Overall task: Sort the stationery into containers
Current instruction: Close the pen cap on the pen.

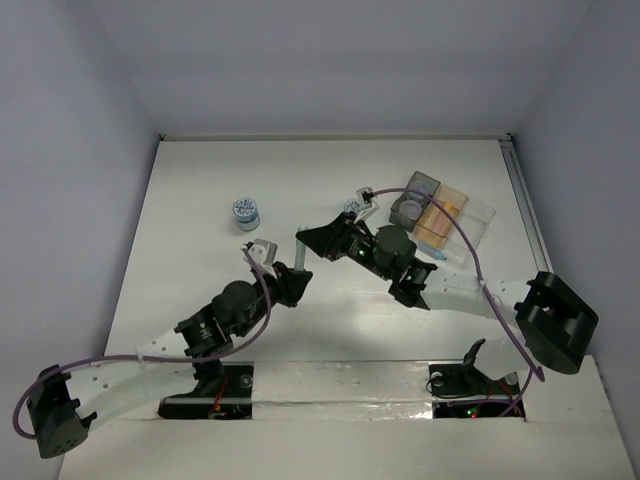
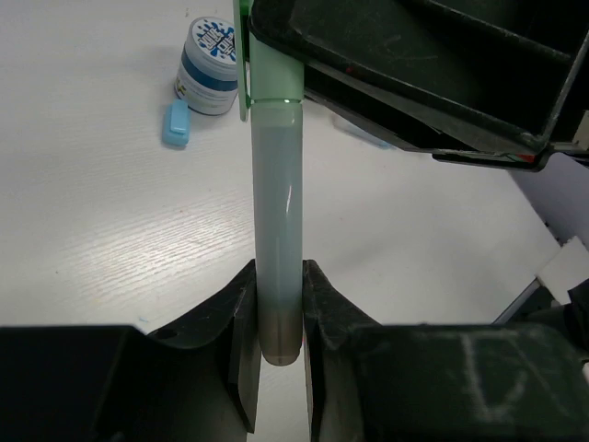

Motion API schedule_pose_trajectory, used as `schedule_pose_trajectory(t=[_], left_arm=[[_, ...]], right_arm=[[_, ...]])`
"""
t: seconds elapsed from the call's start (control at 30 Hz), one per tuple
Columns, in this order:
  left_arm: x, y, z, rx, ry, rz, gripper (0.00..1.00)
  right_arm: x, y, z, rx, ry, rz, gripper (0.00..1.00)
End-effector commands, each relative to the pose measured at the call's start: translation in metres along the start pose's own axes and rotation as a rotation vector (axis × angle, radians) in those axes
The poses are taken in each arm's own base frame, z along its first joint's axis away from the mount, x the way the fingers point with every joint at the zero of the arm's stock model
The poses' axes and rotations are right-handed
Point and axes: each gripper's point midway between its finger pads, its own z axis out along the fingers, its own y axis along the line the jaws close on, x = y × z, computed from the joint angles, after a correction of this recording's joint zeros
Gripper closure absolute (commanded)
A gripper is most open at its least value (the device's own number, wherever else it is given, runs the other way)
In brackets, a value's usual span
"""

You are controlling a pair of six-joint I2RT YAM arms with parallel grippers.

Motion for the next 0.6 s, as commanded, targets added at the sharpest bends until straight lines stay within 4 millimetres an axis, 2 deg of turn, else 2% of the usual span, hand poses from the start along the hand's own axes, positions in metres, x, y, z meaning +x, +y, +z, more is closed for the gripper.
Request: schedule_pose_trajectory(t=[0.0, 0.1, 0.4, 0.47, 0.5, 0.53, 0.57], left_arm=[[-0.122, -0.040, -0.002, 0.058, -0.359, -0.084, 1.00], [-0.136, -0.046, -0.002, 0.062, -0.387, -0.068, 1.00], [-0.172, -0.065, 0.008, 0.087, -0.442, -0.037, 1.00], [-0.171, -0.073, 0.013, 0.119, -0.430, -0.034, 1.00], [-0.165, -0.079, 0.019, 0.143, -0.403, -0.026, 1.00], [-0.160, -0.081, 0.022, 0.150, -0.384, -0.018, 1.00], [-0.154, -0.083, 0.025, 0.165, -0.360, -0.020, 1.00]], right_arm=[[0.107, -0.015, -0.037, 0.018, 0.370, -0.017, 1.00], [0.122, -0.023, -0.047, 0.037, 0.398, -0.017, 1.00], [0.144, -0.051, -0.071, 0.102, 0.424, 0.020, 1.00], [0.137, -0.052, -0.071, 0.121, 0.398, 0.016, 1.00], [0.128, -0.045, -0.064, 0.115, 0.372, -0.007, 1.00], [0.125, -0.050, -0.065, 0.139, 0.359, -0.024, 1.00], [0.109, -0.047, -0.056, 0.172, 0.310, -0.046, 1.00]])
